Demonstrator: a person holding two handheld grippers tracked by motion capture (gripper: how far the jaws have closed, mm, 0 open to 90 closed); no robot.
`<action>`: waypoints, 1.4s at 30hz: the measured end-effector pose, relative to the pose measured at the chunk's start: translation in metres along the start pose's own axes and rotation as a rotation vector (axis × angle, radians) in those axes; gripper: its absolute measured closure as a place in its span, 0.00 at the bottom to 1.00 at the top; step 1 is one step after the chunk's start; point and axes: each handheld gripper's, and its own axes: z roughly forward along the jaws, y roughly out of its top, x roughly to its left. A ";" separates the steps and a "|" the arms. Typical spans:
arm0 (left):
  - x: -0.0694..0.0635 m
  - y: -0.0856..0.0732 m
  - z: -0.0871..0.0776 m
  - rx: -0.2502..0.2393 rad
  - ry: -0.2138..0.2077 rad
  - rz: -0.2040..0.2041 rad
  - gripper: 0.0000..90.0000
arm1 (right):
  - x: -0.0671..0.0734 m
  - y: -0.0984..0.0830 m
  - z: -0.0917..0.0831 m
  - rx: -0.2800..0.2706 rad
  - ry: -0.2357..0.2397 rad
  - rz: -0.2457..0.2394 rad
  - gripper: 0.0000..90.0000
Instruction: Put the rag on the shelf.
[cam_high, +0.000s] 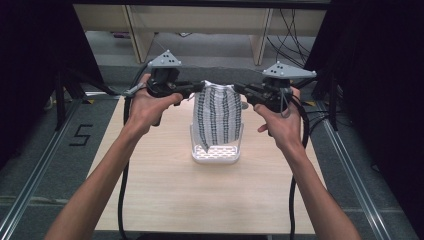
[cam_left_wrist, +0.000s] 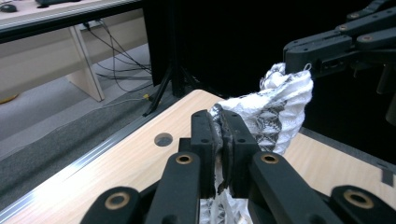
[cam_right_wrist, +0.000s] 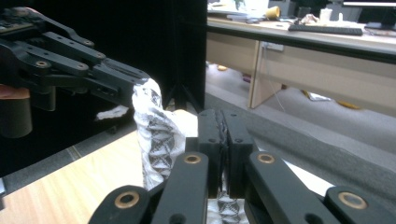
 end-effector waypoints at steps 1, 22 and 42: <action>0.004 0.000 0.003 0.001 0.004 -0.009 0.93 | -0.002 0.001 0.002 0.006 -0.004 0.004 0.98; 0.053 -0.032 0.064 0.057 0.071 -0.200 0.92 | -0.050 -0.025 0.069 0.099 -0.081 0.143 0.98; 0.067 -0.070 0.085 0.152 0.048 -0.255 0.83 | -0.056 -0.057 0.102 0.249 -0.129 0.163 0.86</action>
